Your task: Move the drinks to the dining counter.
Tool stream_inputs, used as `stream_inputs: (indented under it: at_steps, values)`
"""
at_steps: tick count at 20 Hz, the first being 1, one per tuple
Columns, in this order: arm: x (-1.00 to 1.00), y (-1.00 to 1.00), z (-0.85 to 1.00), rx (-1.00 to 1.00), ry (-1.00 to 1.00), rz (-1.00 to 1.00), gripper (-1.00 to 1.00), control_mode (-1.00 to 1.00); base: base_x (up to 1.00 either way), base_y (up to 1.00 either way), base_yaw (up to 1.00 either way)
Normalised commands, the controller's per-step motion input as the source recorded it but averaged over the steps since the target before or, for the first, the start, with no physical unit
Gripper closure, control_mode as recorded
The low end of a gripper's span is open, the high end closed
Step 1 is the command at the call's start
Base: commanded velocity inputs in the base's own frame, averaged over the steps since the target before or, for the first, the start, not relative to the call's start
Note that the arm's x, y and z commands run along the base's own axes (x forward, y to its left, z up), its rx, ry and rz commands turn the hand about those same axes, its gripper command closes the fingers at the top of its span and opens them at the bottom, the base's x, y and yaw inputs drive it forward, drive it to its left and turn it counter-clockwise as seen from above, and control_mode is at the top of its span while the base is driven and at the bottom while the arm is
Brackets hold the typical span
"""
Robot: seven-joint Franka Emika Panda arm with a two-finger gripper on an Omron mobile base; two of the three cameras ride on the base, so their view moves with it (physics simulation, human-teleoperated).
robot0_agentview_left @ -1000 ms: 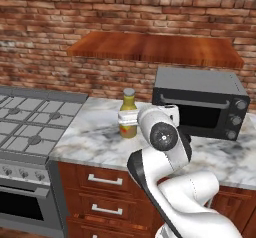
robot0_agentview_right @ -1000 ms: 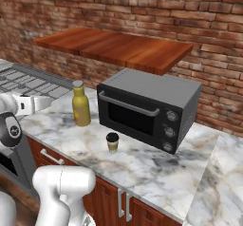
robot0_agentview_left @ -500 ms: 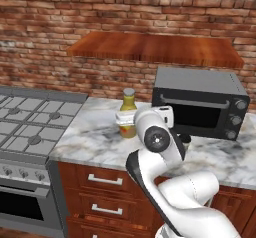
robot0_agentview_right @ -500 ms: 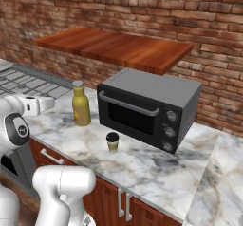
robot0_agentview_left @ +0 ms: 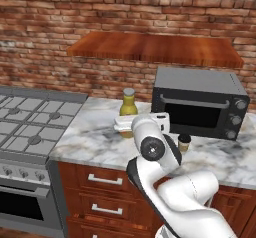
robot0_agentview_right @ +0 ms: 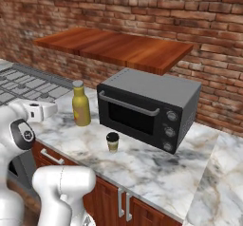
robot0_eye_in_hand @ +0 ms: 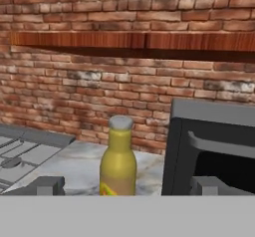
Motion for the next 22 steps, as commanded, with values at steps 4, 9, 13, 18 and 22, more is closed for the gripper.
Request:
stream_inputs:
  at_steps: [4, 9, 13, 18, 22]
  values:
    - [0.17, -0.1, -0.08, 0.0, -0.07, -0.03, -1.0, -1.0, 0.0, 0.0, 0.0]
    - [0.26, -0.1, -0.08, 0.0, -0.11, -0.07, -1.0, -1.0, 0.0, 0.0, 0.0]
    - [0.26, 0.0, -0.13, 0.0, -0.14, -0.12, -1.0, -1.0, 0.0, 0.0, 0.0]
    - [0.33, 0.0, -0.17, 0.0, -0.02, -0.06, -1.0, -1.0, 0.0, 0.0, 0.0]
    - [0.3, 0.0, -0.13, 0.0, -0.01, -0.01, -1.0, -1.0, 0.0, 0.0, 0.0]
